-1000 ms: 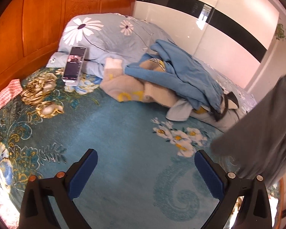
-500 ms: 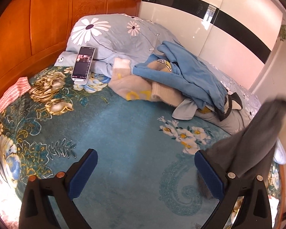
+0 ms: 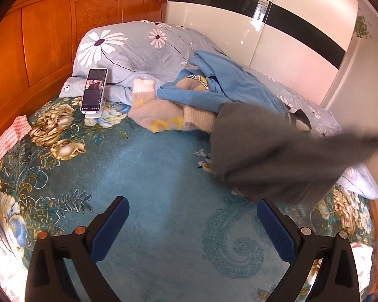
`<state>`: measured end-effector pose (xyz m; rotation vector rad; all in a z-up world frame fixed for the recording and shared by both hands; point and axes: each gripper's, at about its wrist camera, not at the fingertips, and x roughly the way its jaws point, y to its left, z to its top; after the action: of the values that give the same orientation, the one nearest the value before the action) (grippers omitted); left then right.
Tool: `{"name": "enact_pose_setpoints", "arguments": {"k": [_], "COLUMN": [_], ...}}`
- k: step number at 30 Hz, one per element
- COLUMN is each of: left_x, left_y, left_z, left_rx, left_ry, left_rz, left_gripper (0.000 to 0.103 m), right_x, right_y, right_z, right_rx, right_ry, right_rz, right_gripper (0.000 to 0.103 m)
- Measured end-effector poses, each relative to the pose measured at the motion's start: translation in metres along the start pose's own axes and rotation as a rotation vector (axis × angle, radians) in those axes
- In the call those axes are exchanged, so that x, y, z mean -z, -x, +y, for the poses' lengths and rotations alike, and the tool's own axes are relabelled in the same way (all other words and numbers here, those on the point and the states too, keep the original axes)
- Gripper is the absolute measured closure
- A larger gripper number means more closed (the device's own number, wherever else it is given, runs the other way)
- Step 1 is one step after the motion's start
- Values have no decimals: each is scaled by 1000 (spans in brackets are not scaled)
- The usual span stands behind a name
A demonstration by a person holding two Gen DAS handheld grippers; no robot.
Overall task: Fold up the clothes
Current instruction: 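Lift the grey hoodie with the right gripper and pull it off the pile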
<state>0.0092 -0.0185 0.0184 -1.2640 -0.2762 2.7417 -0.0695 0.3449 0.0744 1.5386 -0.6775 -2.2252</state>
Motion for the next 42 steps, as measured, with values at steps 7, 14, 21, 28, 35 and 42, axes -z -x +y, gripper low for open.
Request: {"name": "enact_pose_setpoints", "arguments": {"k": [7, 14, 21, 28, 35, 42], "left_x": [5, -4, -2, 33, 41, 32], "left_y": [-10, -16, -21, -45, -60, -79], "left_z": [0, -31, -86, -150, -124, -92], "left_rx": [-7, 71, 263, 455, 439, 428], "left_ry": [-7, -30, -83, -185, -67, 94], "left_rz": [38, 45, 97, 231, 293, 354], "left_gripper": [0, 0, 0, 0, 1, 7], "right_x": [46, -3, -9, 18, 23, 18], "right_y": [-19, 110, 142, 158, 188, 198], "right_z": [-49, 41, 69, 50, 45, 73], "right_rx": [-59, -210, -263, -304, -368, -433], "right_ry": [-145, 110, 194, 162, 171, 243], "right_rz": [34, -250, -321, -326, -386, -410], "right_gripper": [96, 96, 96, 96, 96, 96]}}
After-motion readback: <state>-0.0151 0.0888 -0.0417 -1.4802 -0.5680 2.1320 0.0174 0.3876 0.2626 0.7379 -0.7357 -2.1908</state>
